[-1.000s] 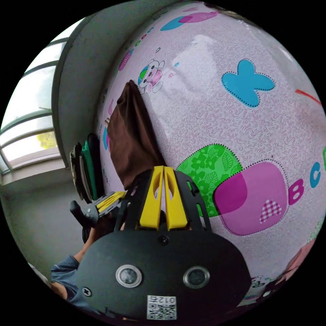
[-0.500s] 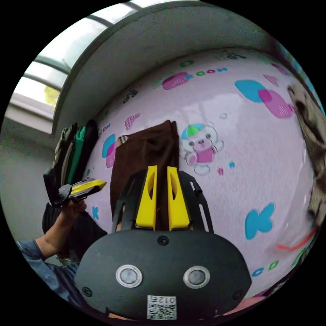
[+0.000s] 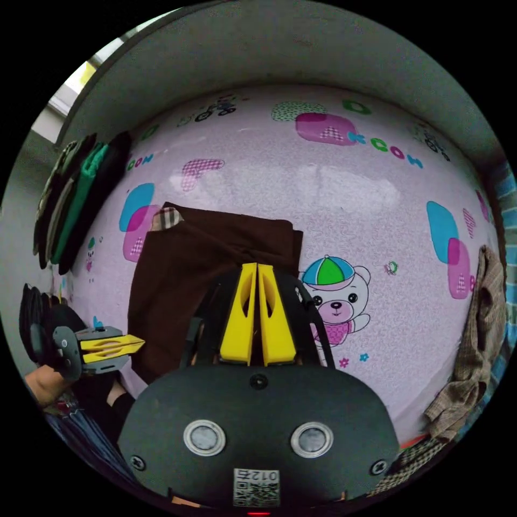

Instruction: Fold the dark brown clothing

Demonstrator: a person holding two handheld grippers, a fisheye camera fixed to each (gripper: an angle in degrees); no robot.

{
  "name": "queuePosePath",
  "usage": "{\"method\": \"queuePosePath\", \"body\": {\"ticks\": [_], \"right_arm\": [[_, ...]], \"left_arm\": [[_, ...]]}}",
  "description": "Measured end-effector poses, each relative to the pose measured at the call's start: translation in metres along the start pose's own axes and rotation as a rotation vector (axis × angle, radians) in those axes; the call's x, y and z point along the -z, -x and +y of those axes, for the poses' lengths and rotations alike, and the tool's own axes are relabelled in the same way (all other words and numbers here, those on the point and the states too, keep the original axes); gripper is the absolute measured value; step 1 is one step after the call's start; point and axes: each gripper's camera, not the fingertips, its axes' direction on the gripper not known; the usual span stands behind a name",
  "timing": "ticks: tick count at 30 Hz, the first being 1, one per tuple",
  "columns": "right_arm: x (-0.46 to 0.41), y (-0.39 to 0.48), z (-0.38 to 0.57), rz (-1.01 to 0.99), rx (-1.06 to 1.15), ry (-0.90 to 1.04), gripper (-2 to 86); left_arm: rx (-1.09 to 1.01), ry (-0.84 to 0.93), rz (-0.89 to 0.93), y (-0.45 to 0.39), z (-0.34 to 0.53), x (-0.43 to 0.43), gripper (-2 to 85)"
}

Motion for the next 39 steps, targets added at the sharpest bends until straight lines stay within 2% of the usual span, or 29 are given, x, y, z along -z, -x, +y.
{"method": "queuePosePath", "body": {"ticks": [3, 5, 8, 12, 18, 25, 29, 31, 34, 36, 39], "right_arm": [[0.004, -0.004, 0.001, -0.068, -0.080, -0.004, -0.6], [0.014, 0.003, 0.000, -0.035, -0.105, -0.039, -0.1], [0.031, 0.030, -0.011, -0.022, -0.030, -0.109, 3.2], [0.024, 0.074, -0.043, -0.101, 0.124, -0.048, 6.8], [0.002, 0.097, -0.069, -0.029, 0.186, 0.082, -0.2], [0.011, 0.075, -0.069, -0.103, 0.019, 0.035, -0.9], [0.038, 0.066, -0.053, -0.085, -0.014, -0.030, -0.9], [0.055, 0.065, -0.031, -0.157, 0.007, -0.037, -0.9], [0.069, 0.080, 0.005, -0.227, 0.059, -0.054, -0.9], [0.072, 0.094, 0.026, -0.261, 0.094, -0.068, -1.0], [0.064, 0.114, 0.051, -0.273, 0.104, -0.076, -0.9]], "left_arm": [[-0.003, -0.005, 0.008, 0.008, 0.002, -0.001, 0.7], [0.004, -0.025, 0.012, 0.014, 0.005, 0.004, 0.8], [0.004, -0.045, 0.037, 0.021, 0.011, 0.007, 0.8], [-0.025, -0.036, 0.062, 0.019, 0.017, 0.000, 0.8], [-0.099, -0.015, 0.067, 0.014, 0.022, -0.015, 0.8], [-0.105, 0.017, 0.108, 0.024, 0.027, -0.038, 0.6], [-0.128, 0.033, 0.135, 0.034, 0.024, -0.046, 0.6], [-0.130, 0.043, 0.156, 0.039, 0.022, -0.047, 0.6], [-0.065, -0.025, 0.204, 0.064, 0.020, -0.033, 0.7], [0.070, -0.104, 0.229, 0.109, 0.015, -0.019, 0.8], [0.135, -0.143, 0.243, 0.152, -0.002, -0.013, 0.9]]}}
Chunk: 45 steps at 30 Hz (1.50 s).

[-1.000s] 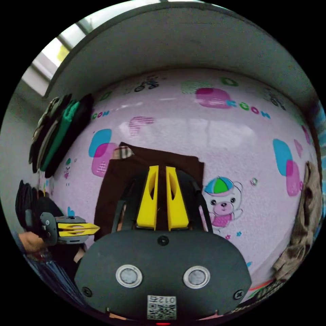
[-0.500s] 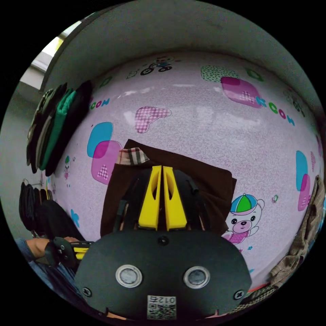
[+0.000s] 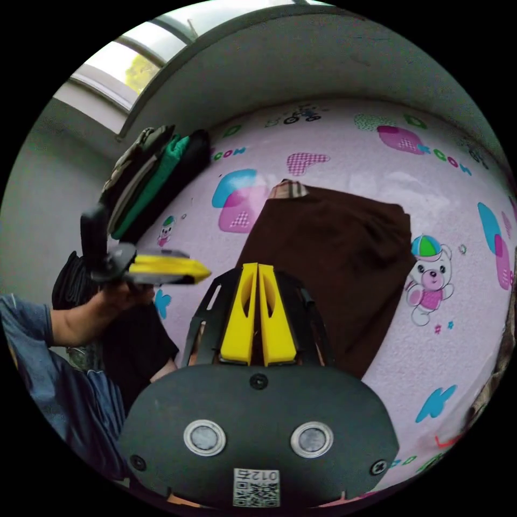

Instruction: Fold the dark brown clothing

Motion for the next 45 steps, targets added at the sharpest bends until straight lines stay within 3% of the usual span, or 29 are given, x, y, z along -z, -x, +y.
{"method": "queuePosePath", "body": {"ticks": [7, 10, 21, 25, 30, 35, 40, 45], "right_arm": [[-0.034, 0.002, 0.019, 0.003, -0.087, 0.046, -0.9], [-0.047, 0.001, 0.026, 0.102, -0.067, 0.105, -1.0], [-0.023, 0.009, 0.032, 0.044, -0.035, -0.052, -0.9], [-0.042, 0.010, 0.032, 0.035, -0.029, 0.022, -0.9], [-0.032, -0.005, 0.035, -0.011, -0.018, 0.070, -0.8], [0.039, -0.062, 0.028, 0.060, -0.073, -0.097, 0.6], [0.078, -0.164, 0.022, 0.065, -0.263, -0.104, 9.8], [0.066, -0.207, 0.005, 0.025, -0.279, -0.044, 13.7]], "left_arm": [[-0.233, 0.148, -0.004, 0.005, -0.076, -0.038, 0.5], [-0.300, 0.270, -0.115, 0.009, -0.087, -0.075, 0.2], [-0.212, 0.176, -0.021, 0.061, -0.110, -0.055, 0.7], [-0.237, 0.228, -0.077, 0.064, -0.111, -0.077, 0.6], [-0.143, 0.237, -0.035, 0.092, -0.118, -0.090, 1.0], [0.064, 0.103, 0.033, 0.156, -0.132, -0.061, 4.0], [0.218, 0.070, 0.220, 0.217, -0.145, -0.064, 8.6], [0.267, 0.088, 0.281, 0.243, -0.157, -0.084, 11.1]]}}
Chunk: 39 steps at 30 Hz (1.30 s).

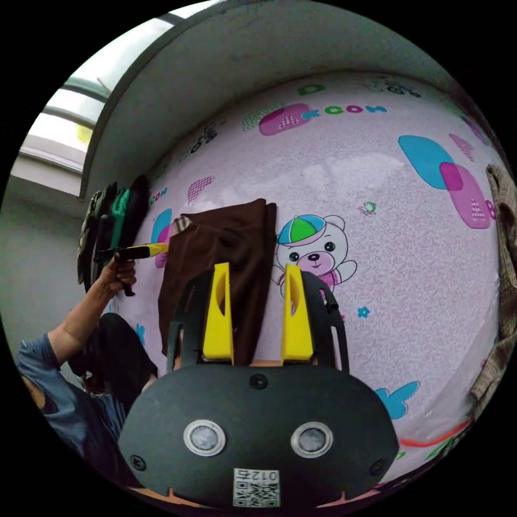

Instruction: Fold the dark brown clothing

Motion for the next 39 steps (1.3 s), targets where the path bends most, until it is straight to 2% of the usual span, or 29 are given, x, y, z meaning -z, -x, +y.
{"method": "queuePosePath", "body": {"ticks": [7, 18, 23, 25, 28, 32, 39], "right_arm": [[-0.017, -0.024, -0.013, -0.121, -0.023, -0.037, 12.9], [-0.031, -0.014, -0.006, -0.137, 0.073, -0.026, 11.2], [-0.045, -0.007, -0.001, -0.167, 0.070, 0.011, 4.2], [-0.059, 0.004, 0.004, -0.187, 0.100, 0.055, 1.3], [-0.060, 0.014, 0.015, -0.195, 0.088, 0.008, -0.1], [-0.052, 0.022, 0.032, -0.266, 0.059, -0.056, -0.5], [-0.044, 0.086, 0.065, -0.244, 0.150, -0.063, -0.6]], "left_arm": [[0.007, -0.020, 0.101, 0.024, -0.017, 0.002, 11.3], [-0.021, -0.043, 0.133, 0.032, -0.029, 0.011, 7.1], [-0.037, -0.050, 0.126, 0.028, -0.026, 0.019, 5.2], [-0.049, -0.047, 0.112, 0.025, -0.024, 0.022, 4.5], [-0.026, -0.051, 0.123, 0.023, -0.018, 0.031, 3.4], [-0.010, -0.088, 0.145, 0.014, 0.000, 0.053, 2.4], [-0.089, -0.139, 0.097, -0.035, 0.045, 0.108, 1.8]]}}
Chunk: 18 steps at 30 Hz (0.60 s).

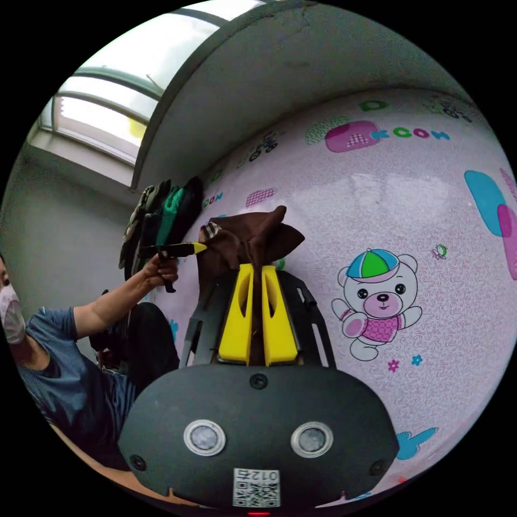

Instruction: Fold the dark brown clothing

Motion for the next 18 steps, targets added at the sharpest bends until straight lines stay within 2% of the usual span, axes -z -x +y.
{"method": "queuePosePath", "body": {"ticks": [12, 18], "right_arm": [[-0.051, 0.145, 0.038, 0.015, 0.138, 0.032, -0.7], [-0.086, 0.233, 0.047, 0.002, 0.239, 0.054, -0.8]], "left_arm": [[0.021, -0.163, -0.061, -0.085, 0.123, 0.126, 2.3], [-0.018, -0.317, -0.187, -0.160, 0.217, 0.205, 3.5]]}}
